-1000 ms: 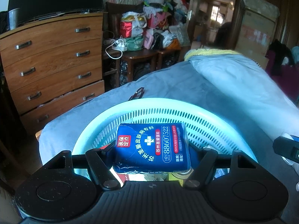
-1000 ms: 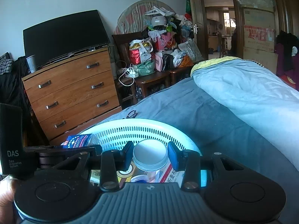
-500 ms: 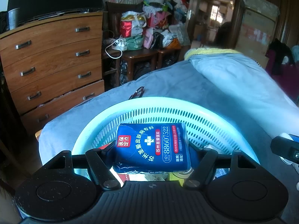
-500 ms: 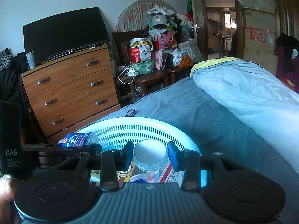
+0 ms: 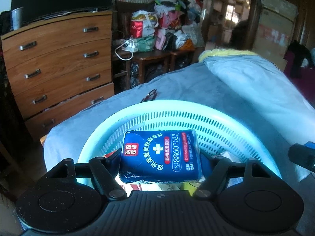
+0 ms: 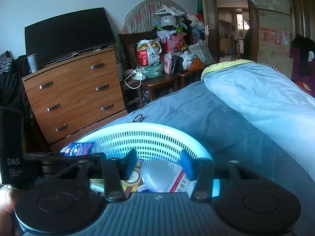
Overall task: Organize objects
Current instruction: 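Carry the blue box and white cap with both tools over the teal basket, then open both tools to drop the blue box and cap into the basket, then grasp the yellow bottle cap with the right tool while the left tool moves over the items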
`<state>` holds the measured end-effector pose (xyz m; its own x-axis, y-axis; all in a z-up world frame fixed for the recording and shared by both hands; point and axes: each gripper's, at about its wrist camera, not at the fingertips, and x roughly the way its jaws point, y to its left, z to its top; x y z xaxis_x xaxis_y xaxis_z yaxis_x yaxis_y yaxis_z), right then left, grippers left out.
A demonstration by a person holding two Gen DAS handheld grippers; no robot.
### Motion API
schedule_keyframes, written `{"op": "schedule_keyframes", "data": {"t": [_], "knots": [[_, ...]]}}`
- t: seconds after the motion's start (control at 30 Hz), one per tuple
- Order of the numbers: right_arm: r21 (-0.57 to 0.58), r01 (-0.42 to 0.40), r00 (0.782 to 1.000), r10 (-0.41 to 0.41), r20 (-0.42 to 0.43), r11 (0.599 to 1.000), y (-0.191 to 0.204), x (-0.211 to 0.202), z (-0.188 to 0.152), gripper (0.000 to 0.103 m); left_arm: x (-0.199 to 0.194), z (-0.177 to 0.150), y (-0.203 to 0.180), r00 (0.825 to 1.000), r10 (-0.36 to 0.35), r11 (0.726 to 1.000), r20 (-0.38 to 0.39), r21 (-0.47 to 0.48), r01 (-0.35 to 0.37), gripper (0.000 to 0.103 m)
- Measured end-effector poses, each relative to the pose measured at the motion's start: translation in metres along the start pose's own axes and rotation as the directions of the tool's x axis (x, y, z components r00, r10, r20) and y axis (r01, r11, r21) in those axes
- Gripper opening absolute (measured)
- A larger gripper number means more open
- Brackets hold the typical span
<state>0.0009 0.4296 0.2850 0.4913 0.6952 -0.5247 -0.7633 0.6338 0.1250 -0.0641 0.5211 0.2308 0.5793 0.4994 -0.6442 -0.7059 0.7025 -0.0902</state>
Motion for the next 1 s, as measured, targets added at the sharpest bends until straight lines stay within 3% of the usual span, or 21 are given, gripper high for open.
{"op": "schedule_keyframes", "data": {"t": [0.03,0.2,0.23,0.3,0.43,0.5,0.57,0.7,0.8,0.9,1.0], "knots": [[-0.001,0.004,1.0,-0.004,0.008,1.0,0.0,-0.001,-0.001,0.067,0.0,-0.001,0.0,1.0,0.004,1.0,0.001,0.001,-0.004,0.081],[0.021,0.026,0.998,-0.027,0.049,0.999,-0.013,-0.02,-0.013,0.071,-0.006,-0.001,-0.003,1.0,0.012,1.0,0.018,0.009,-0.012,0.085],[0.031,0.038,0.997,-0.04,0.071,0.999,-0.02,-0.031,-0.022,0.076,-0.009,-0.001,-0.005,1.0,0.009,1.0,0.027,0.01,-0.009,0.084],[0.05,0.066,0.992,-0.071,0.102,0.997,-0.042,-0.055,-0.046,0.08,-0.019,-0.001,-0.016,0.998,-0.009,1.0,0.055,0.026,0.007,0.084],[0.106,0.215,0.969,-0.226,0.103,0.971,-0.109,-0.108,-0.119,0.081,-0.046,-0.008,-0.065,0.988,-0.115,0.986,0.106,0.134,0.101,0.084],[0.134,0.328,0.939,-0.338,0.058,0.935,-0.151,-0.129,-0.16,0.081,-0.061,-0.017,-0.098,0.974,-0.195,0.966,0.112,0.195,0.171,0.087],[0.172,0.445,0.893,-0.449,-0.018,0.879,-0.202,-0.148,-0.202,0.081,-0.07,-0.03,-0.132,0.957,-0.274,0.94,0.096,0.239,0.245,0.088],[0.289,0.65,0.754,-0.642,-0.135,0.703,-0.309,-0.185,-0.271,0.075,-0.072,-0.07,-0.208,0.922,-0.386,0.869,0.013,0.34,0.359,0.088],[0.319,0.742,0.662,-0.719,-0.211,0.59,-0.383,-0.196,-0.306,0.072,-0.065,-0.109,-0.265,0.901,-0.428,0.797,-0.066,0.443,0.411,0.085],[0.339,0.77,0.627,-0.739,-0.246,0.541,-0.429,-0.193,-0.324,0.067,-0.056,-0.146,-0.309,0.88,-0.454,0.734,-0.137,0.503,0.457,0.085],[0.368,0.759,0.638,-0.729,-0.248,0.538,-0.457,-0.187,-0.331,0.067,-0.048,-0.173,-0.341,0.861,-0.47,0.689,-0.194,0.53,0.495,0.085]]}}
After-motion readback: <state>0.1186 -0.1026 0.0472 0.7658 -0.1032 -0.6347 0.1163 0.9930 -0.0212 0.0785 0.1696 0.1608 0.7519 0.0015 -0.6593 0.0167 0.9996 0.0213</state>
